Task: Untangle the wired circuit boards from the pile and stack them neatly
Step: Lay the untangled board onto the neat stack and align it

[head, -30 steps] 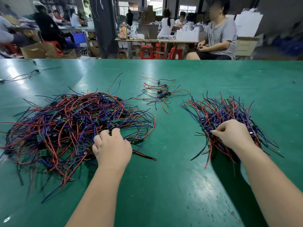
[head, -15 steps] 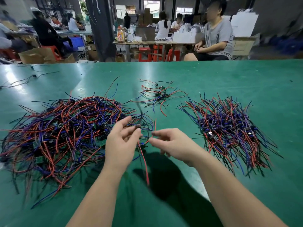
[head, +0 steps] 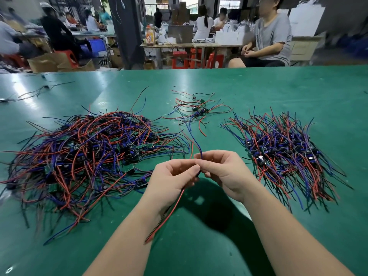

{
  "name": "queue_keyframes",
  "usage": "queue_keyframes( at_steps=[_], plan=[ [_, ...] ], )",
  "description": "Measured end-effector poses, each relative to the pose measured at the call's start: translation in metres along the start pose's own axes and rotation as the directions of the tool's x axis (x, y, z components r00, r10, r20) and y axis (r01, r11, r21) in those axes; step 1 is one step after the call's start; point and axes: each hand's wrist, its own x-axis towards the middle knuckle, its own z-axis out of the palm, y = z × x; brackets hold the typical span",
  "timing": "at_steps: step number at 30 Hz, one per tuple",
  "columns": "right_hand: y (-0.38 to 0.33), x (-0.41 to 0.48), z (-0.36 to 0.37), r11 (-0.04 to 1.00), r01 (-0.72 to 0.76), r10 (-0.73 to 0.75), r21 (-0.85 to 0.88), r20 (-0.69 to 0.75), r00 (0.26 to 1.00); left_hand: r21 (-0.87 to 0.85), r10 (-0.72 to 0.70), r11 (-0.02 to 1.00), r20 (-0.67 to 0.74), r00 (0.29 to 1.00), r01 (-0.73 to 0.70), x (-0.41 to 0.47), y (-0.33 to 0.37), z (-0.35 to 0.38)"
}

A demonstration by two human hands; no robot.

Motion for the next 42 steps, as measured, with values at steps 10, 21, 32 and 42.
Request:
queue_keyframes(
  at_steps=[10, 21, 32, 42],
  plan=[
    [-0.003, -0.003, -0.002, 1.000, -0.011, 0.011, -0.002, -0.057, 0.998, -0.050, -0.154, 0.987, -0.019, 0.988, 0.153, -0.003, -0.001, 0.009],
    [-0.012, 0.010, -0.016, 0.954, -0.046, 0.117, 0.296, -0.227, 0.967, 0.097, -0.218, 0.973, 0.095, 0.971, 0.209, -0.010, 0.001, 0.014],
    [-0.025, 0.019, -0.047, 0.909, 0.116, 0.064, 0.401, -0.407, 0.911, 0.176, -0.276, 0.955, 0.229, 0.934, 0.239, -0.016, 0.006, 0.014],
    [-0.016, 0.021, -0.047, 0.940, 0.163, -0.028, 0.301, -0.407, 0.913, 0.144, -0.317, 0.948, 0.315, 0.895, 0.285, -0.019, 0.016, 0.009]
  ],
)
